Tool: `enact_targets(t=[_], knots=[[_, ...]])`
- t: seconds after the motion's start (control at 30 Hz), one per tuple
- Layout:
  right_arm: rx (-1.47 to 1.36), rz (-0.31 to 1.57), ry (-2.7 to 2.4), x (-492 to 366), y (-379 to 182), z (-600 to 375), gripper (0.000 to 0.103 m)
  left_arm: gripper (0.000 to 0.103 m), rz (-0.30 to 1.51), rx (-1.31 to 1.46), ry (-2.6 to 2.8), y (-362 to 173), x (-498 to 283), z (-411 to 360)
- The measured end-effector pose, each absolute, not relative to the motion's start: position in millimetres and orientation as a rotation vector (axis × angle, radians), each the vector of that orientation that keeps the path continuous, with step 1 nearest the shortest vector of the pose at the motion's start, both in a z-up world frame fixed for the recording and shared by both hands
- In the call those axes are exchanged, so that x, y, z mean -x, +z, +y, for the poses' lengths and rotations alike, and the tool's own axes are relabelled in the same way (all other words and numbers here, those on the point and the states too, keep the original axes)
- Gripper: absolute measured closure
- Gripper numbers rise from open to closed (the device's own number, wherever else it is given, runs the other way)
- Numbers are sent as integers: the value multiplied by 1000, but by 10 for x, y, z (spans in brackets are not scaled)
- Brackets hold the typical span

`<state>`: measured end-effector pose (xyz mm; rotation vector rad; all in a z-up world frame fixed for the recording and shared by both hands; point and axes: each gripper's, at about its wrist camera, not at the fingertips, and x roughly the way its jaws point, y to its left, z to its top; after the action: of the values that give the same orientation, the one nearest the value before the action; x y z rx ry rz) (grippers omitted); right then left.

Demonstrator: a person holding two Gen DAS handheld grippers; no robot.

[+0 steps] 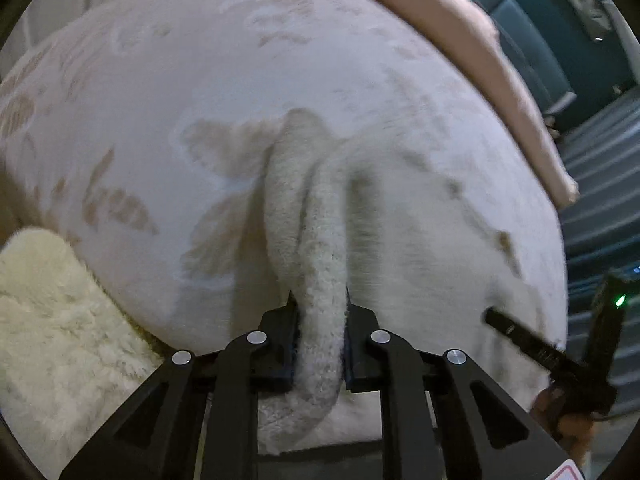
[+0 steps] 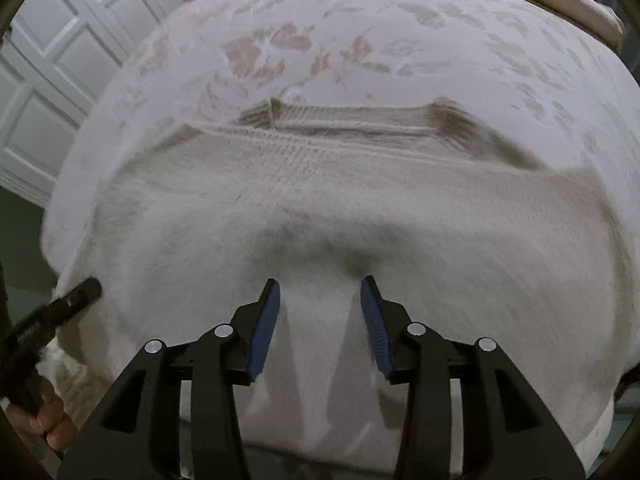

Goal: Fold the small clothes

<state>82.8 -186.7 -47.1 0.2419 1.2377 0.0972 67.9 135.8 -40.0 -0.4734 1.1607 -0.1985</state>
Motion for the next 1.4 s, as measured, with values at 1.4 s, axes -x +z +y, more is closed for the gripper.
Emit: enact_targets(t=[1.4], knots=[[-610,1070,-229,926,-414,-3886,57,92,1159,-42,-746,232,-37,-1831]])
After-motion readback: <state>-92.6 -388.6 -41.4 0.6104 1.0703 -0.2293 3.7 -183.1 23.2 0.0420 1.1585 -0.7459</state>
